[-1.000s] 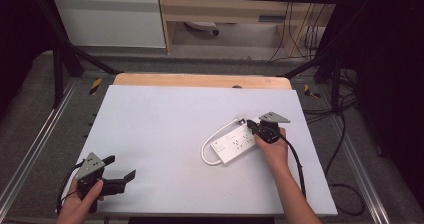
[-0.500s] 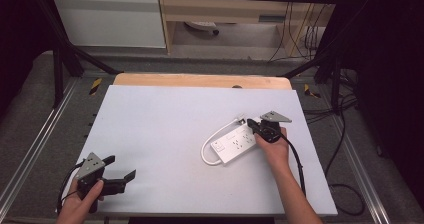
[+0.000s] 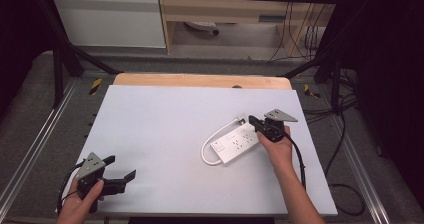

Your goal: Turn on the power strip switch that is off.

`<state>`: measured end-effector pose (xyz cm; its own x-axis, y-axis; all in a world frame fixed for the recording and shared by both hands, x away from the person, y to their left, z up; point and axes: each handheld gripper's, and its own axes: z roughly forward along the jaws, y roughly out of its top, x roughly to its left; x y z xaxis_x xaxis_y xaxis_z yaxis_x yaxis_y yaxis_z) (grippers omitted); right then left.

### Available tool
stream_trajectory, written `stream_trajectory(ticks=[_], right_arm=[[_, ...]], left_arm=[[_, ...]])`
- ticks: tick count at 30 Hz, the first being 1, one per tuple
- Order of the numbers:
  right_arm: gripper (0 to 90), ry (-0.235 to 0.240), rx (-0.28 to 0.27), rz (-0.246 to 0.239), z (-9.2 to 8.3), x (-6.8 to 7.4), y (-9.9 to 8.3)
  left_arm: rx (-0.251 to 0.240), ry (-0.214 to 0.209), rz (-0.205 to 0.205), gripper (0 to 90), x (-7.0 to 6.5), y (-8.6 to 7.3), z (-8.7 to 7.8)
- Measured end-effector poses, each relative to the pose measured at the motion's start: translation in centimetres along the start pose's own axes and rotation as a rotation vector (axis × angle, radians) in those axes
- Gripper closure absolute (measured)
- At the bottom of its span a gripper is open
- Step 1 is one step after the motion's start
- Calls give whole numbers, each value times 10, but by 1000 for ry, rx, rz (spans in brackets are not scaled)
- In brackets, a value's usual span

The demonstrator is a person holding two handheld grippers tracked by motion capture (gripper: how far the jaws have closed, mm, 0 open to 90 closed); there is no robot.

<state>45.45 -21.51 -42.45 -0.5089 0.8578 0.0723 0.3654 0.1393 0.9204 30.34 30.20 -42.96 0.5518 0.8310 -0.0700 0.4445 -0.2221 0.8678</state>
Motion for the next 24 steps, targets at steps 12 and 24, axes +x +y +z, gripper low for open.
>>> stream_trajectory(ticks=[12,24], right_arm=[[887,7,-47,8,-16,2,10],[833,21,-58,3,-28,4,16]], left_arm=[[-1,0,0,64,0,0,0],[2,2,0,64,0,0,0]])
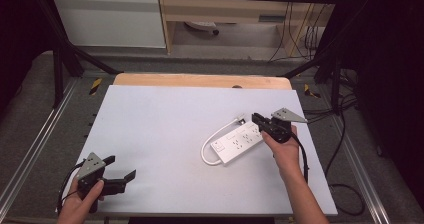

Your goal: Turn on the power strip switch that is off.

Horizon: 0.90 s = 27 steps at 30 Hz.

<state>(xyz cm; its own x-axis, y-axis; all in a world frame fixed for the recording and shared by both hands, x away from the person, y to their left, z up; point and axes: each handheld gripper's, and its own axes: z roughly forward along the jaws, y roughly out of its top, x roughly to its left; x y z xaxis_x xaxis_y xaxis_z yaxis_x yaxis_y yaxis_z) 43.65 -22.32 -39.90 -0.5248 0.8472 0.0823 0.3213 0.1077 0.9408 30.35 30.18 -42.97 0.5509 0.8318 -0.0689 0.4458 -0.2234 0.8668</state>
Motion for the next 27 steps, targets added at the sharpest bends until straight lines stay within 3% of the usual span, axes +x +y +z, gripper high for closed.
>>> stream_trajectory(ticks=[11,27], right_arm=[[784,0,-9,7,-11,-1,3],[639,-9,-8,27,-26,-4,4]], left_arm=[[2,2,0,64,0,0,0],[5,2,2,64,0,0,0]])
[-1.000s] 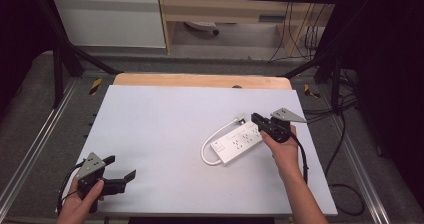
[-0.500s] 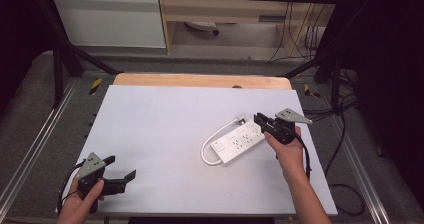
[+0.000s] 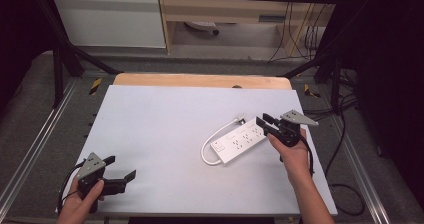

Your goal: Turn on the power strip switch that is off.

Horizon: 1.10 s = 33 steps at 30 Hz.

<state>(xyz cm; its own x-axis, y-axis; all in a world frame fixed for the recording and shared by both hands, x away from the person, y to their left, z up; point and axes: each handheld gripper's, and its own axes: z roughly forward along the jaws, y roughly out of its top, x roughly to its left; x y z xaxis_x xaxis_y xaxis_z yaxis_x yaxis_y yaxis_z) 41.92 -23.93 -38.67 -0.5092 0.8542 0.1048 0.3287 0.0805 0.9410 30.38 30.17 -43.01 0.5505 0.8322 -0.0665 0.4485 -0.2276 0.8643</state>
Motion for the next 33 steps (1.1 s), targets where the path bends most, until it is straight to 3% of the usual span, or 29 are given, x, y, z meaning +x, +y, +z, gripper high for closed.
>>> stream_trajectory(ticks=[23,33], right_arm=[[422,-11,-13,14,-23,-6,3],[268,-4,-20,29,-36,-8,5]], left_arm=[[2,0,-1,64,0,0,0],[1,1,-3,64,0,0,0]])
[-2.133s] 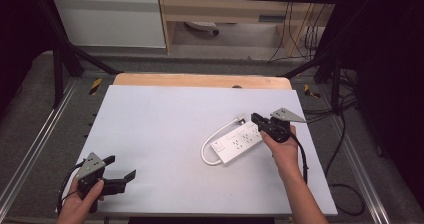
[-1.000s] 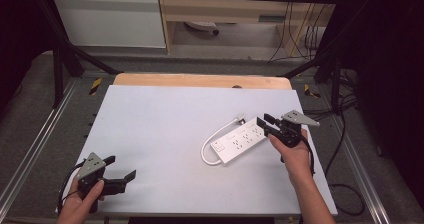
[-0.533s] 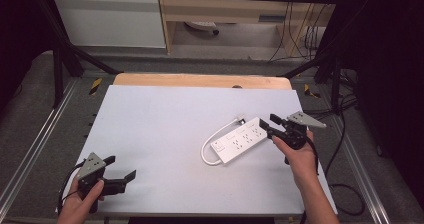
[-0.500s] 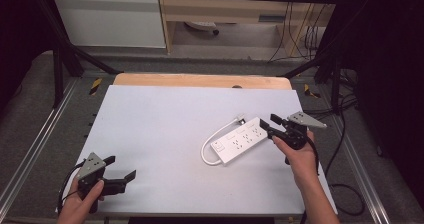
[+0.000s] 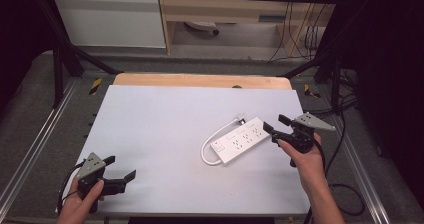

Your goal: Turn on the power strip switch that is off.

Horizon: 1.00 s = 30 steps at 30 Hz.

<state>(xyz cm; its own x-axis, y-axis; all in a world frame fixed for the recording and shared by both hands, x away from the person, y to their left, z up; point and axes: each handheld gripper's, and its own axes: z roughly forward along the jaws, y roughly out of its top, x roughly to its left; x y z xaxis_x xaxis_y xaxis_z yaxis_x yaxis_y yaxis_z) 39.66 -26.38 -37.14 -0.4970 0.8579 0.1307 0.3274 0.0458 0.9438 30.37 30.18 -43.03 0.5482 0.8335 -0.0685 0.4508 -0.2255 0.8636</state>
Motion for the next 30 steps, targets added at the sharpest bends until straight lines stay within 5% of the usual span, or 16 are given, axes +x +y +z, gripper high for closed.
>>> stream_trajectory(ticks=[16,24,30], right_arm=[[55,-22,-25,-6,-25,-2,-8],[24,-24,-24,-9,-37,-8,-34],[25,-50,31,3,-40,-20,-58]], left_arm=[[-7,2,-6,64,1,0,-1],[-14,5,-6,64,1,0,-2],[-17,7,-10,64,2,0,-2]])
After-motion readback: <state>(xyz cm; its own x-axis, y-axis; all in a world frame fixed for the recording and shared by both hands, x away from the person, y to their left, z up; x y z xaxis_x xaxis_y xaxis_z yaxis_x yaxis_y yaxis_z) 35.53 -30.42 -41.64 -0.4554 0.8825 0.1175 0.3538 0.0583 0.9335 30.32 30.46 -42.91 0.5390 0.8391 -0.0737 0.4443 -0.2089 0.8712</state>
